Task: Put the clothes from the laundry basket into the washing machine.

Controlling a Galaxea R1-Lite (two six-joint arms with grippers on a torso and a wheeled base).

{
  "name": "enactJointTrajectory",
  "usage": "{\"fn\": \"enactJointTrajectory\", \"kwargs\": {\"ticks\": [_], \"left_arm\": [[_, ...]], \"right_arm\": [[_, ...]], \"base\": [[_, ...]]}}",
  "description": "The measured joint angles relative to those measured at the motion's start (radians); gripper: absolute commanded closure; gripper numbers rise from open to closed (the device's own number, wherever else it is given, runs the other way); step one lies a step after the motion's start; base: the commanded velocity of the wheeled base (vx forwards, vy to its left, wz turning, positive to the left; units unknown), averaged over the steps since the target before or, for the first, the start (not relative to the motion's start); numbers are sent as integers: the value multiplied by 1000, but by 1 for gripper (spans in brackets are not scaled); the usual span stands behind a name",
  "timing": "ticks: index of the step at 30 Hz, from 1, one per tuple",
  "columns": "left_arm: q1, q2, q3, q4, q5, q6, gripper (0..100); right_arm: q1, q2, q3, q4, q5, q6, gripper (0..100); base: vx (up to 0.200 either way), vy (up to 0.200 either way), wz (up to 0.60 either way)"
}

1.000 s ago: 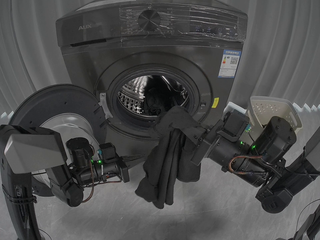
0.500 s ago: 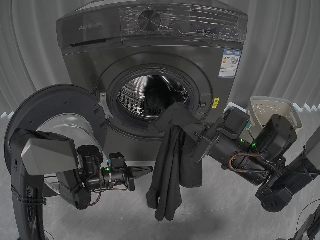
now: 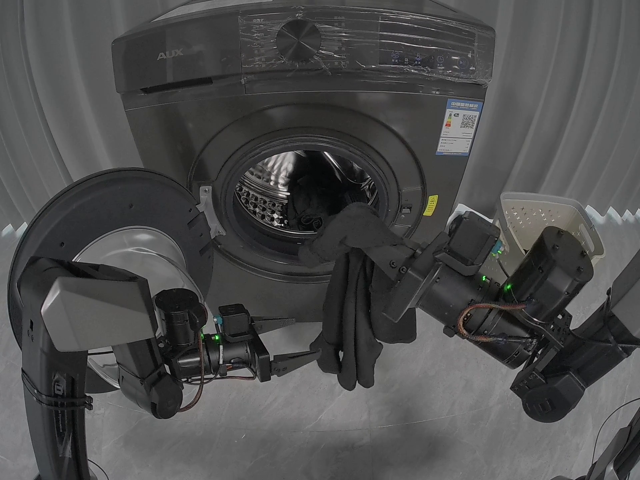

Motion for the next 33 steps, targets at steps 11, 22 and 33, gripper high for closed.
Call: {"fn": "enactJointTrajectory", "kwargs": {"ticks": [11,22,33], "left_arm": [[-6,54,-80,6,28,0,0],[-10,117,-164,-2,59,-29,100],[28,-80,-22,-3,67,-50,100]], "right_arm": [[5,0,0,0,1,0,100],[7,-3,7,-2,0,0,100],[-19,-16,35,-4,-1,3,100]], "base": [[0,0,0],[0,0,0],[0,0,0]]}}
